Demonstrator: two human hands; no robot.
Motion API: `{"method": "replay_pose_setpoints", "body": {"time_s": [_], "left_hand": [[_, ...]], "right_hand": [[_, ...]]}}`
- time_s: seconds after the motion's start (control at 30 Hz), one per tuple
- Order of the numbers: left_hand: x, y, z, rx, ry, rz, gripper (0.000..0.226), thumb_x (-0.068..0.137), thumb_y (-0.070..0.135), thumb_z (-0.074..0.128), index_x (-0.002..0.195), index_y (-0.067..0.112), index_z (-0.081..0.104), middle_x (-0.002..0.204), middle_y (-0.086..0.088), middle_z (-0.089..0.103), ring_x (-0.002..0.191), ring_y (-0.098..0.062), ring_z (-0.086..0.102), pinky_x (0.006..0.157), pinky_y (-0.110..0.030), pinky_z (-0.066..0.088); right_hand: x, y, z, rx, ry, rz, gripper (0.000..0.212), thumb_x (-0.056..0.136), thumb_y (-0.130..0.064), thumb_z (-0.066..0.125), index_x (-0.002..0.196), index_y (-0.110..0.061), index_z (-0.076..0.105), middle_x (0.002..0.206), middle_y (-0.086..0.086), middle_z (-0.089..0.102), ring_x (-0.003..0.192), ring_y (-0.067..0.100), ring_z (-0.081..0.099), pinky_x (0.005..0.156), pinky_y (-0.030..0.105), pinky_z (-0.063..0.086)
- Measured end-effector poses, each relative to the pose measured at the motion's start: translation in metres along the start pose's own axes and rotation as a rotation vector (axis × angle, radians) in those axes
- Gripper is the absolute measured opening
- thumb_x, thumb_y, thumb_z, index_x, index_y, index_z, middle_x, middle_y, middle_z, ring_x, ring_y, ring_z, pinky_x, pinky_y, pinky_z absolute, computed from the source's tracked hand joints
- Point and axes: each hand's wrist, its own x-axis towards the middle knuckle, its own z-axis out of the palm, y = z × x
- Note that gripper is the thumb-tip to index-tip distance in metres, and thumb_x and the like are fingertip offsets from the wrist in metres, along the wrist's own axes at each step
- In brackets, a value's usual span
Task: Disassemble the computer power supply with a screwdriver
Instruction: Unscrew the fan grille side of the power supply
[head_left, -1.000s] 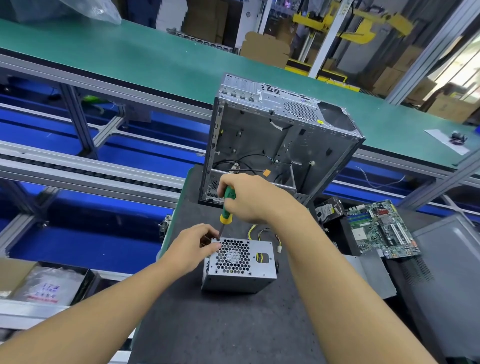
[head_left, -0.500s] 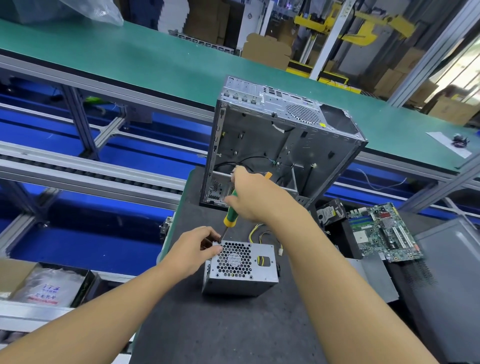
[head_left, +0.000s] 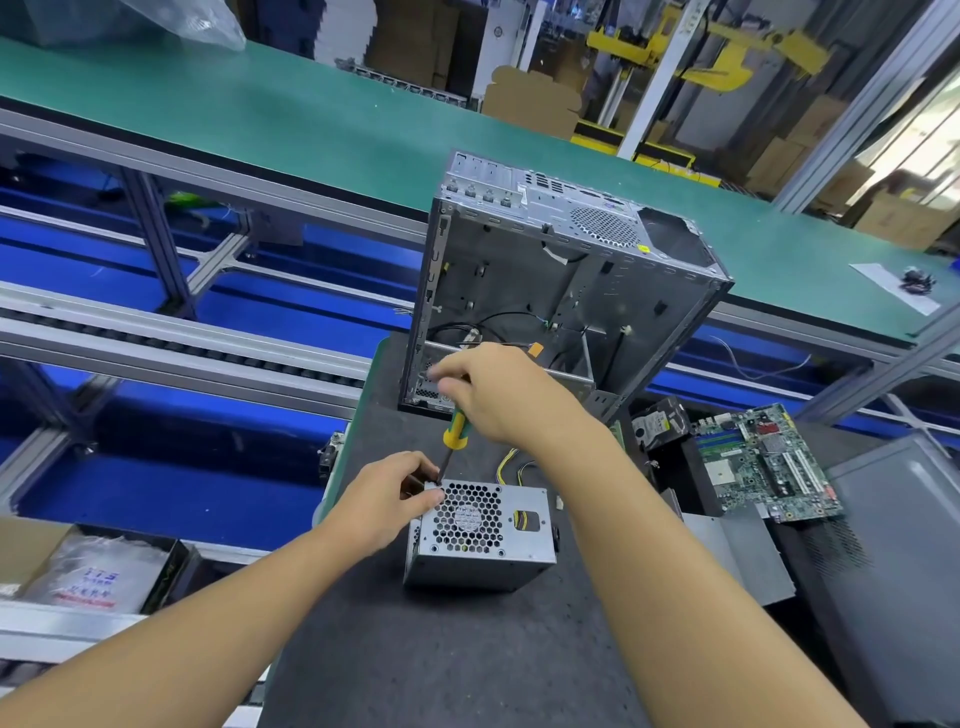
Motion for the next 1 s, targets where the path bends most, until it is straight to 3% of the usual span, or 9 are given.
{"method": "replay_pose_setpoints", "body": {"time_s": [0.1, 0.2, 0.27, 0.37, 0.43, 0.5, 0.73, 0.87, 1.0], "left_hand": [[-0.001, 0.0, 0.0, -0.008, 0.002, 0.003, 0.011, 0.091, 0.031, 0.072, 0.094, 0.034, 0.062, 0.092, 0.012, 0.068, 0.083, -0.003, 0.066, 0.077, -0.021, 0.053], [-0.002, 0.001, -0.001, -0.01, -0.001, 0.003, 0.012, 0.09, 0.031, 0.073, 0.094, 0.034, 0.062, 0.091, 0.012, 0.069, 0.083, -0.003, 0.066, 0.076, -0.018, 0.052], [-0.002, 0.001, -0.001, -0.013, 0.0, 0.002, 0.012, 0.09, 0.03, 0.073, 0.095, 0.033, 0.063, 0.092, 0.011, 0.069, 0.083, -0.003, 0.066, 0.076, -0.017, 0.052], [-0.002, 0.002, -0.002, -0.02, 0.001, -0.006, 0.012, 0.09, 0.03, 0.074, 0.094, 0.033, 0.062, 0.091, 0.009, 0.069, 0.083, -0.004, 0.066, 0.074, -0.015, 0.05], [-0.002, 0.003, -0.003, -0.013, -0.001, -0.007, 0.012, 0.09, 0.031, 0.073, 0.093, 0.033, 0.062, 0.091, 0.009, 0.069, 0.083, -0.005, 0.066, 0.073, -0.016, 0.049], [-0.001, 0.004, -0.003, -0.001, -0.006, -0.009, 0.011, 0.09, 0.032, 0.073, 0.094, 0.032, 0.063, 0.09, 0.008, 0.07, 0.082, -0.005, 0.066, 0.072, -0.016, 0.049], [-0.002, 0.003, -0.003, -0.001, -0.005, -0.016, 0.013, 0.089, 0.033, 0.073, 0.096, 0.032, 0.062, 0.091, 0.008, 0.07, 0.081, -0.004, 0.067, 0.077, -0.022, 0.054], [-0.001, 0.002, -0.003, -0.002, -0.009, -0.019, 0.013, 0.089, 0.033, 0.074, 0.097, 0.031, 0.063, 0.091, 0.007, 0.07, 0.08, -0.004, 0.068, 0.08, -0.026, 0.056], [-0.002, 0.002, -0.003, -0.006, -0.013, -0.023, 0.014, 0.089, 0.033, 0.074, 0.098, 0.032, 0.064, 0.092, 0.008, 0.07, 0.079, -0.002, 0.067, 0.08, -0.025, 0.056]], "right_hand": [[0.001, 0.0, -0.002, 0.063, 0.028, 0.109, 0.059, 0.095, -0.031, 0.062, 0.146, -0.017, 0.035, 0.122, 0.012, 0.052, 0.088, 0.026, 0.05, 0.07, 0.034, 0.04], [0.003, 0.006, -0.002, 0.038, 0.095, 0.243, 0.038, 0.087, -0.039, 0.07, 0.083, -0.007, 0.05, 0.079, 0.005, 0.047, 0.074, 0.024, 0.043, 0.051, 0.029, 0.031], [0.001, 0.007, -0.004, 0.033, 0.132, 0.241, 0.044, 0.085, -0.039, 0.071, 0.07, -0.006, 0.046, 0.067, 0.005, 0.044, 0.064, 0.023, 0.042, 0.045, 0.028, 0.028], [-0.001, 0.009, -0.006, 0.017, 0.095, 0.103, 0.033, 0.085, -0.039, 0.073, 0.1, -0.01, 0.07, 0.091, 0.007, 0.061, 0.089, 0.026, 0.057, 0.063, 0.031, 0.045], [-0.002, 0.008, -0.007, -0.006, 0.041, -0.013, 0.041, 0.087, -0.03, 0.073, 0.127, -0.024, 0.065, 0.114, 0.0, 0.064, 0.113, 0.023, 0.053, 0.086, 0.031, 0.046], [-0.003, 0.007, -0.006, 0.044, -0.005, -0.072, 0.058, 0.088, -0.015, 0.069, 0.142, -0.03, 0.051, 0.123, -0.011, 0.064, 0.116, 0.015, 0.051, 0.09, 0.027, 0.041], [-0.003, 0.005, 0.002, 0.044, -0.079, -0.055, 0.046, 0.096, -0.007, 0.045, 0.138, -0.024, 0.052, 0.137, -0.001, 0.049, 0.124, 0.024, 0.048, 0.1, 0.041, 0.046], [-0.002, 0.004, 0.018, -0.194, 0.18, 0.072, 0.036, 0.104, -0.047, 0.037, 0.111, -0.017, 0.056, 0.109, 0.003, 0.057, 0.107, 0.028, 0.05, 0.071, 0.039, 0.041], [0.003, 0.005, 0.023, -0.163, 0.246, 0.063, 0.019, 0.103, -0.029, 0.048, 0.106, -0.011, 0.051, 0.099, 0.005, 0.055, 0.097, 0.029, 0.055, 0.069, 0.037, 0.044]]}}
